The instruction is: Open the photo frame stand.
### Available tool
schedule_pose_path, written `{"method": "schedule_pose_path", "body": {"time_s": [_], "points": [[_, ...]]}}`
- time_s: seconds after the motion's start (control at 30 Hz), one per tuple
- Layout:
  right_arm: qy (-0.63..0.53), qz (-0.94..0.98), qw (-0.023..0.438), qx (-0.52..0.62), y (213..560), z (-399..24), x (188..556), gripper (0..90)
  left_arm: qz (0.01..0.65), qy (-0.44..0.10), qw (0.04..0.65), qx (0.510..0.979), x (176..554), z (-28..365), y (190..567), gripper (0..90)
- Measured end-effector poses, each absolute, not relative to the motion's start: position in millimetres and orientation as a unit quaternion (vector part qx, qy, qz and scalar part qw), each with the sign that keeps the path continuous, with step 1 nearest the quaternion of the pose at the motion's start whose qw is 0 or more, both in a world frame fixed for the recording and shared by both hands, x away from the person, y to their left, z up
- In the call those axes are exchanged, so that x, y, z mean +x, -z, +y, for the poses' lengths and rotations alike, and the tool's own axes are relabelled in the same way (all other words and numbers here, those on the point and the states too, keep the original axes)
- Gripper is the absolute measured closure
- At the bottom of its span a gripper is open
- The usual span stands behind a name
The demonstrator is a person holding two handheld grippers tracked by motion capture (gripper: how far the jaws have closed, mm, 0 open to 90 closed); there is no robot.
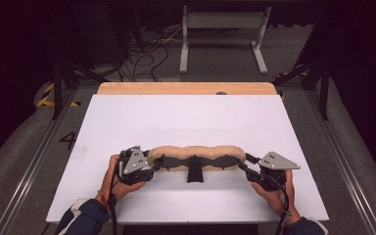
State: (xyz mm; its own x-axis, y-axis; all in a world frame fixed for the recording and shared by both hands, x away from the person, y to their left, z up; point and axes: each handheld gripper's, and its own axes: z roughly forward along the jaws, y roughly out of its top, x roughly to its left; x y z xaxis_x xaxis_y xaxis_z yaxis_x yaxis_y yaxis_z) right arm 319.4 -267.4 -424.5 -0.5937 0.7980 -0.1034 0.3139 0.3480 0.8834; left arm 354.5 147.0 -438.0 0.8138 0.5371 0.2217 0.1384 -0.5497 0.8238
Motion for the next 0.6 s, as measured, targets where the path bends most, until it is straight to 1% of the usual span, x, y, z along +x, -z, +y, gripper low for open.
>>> {"method": "schedule_pose_path", "body": {"time_s": [0.13, 0.27, 0.37, 0.43, 0.47, 0.53, 0.6], "points": [[-0.444, 0.777, 0.27, 0.356, 424, -268, 319, 61.5, 0.191, -0.231, 0.427, 0.853, 354, 148, 437, 50.1], [-0.455, 0.778, 0.251, 0.353, 425, -272, 319, 56.9, 0.184, -0.228, 0.43, 0.854, 351, 149, 437, 51.8], [-0.461, 0.778, 0.233, 0.357, 426, -273, 322, 47.0, 0.178, -0.222, 0.434, 0.855, 350, 151, 436, 52.9], [-0.454, 0.787, 0.216, 0.358, 430, -271, 327, 43.1, 0.175, -0.21, 0.441, 0.855, 350, 154, 436, 53.5], [-0.454, 0.788, 0.212, 0.358, 431, -270, 328, 42.7, 0.18, -0.207, 0.445, 0.852, 351, 154, 437, 53.3], [-0.462, 0.785, 0.207, 0.358, 431, -269, 330, 40.9, 0.19, -0.204, 0.449, 0.849, 354, 154, 438, 50.9], [-0.466, 0.781, 0.206, 0.36, 429, -268, 331, 41.4, 0.197, -0.197, 0.445, 0.851, 357, 152, 440, 44.8]]}}
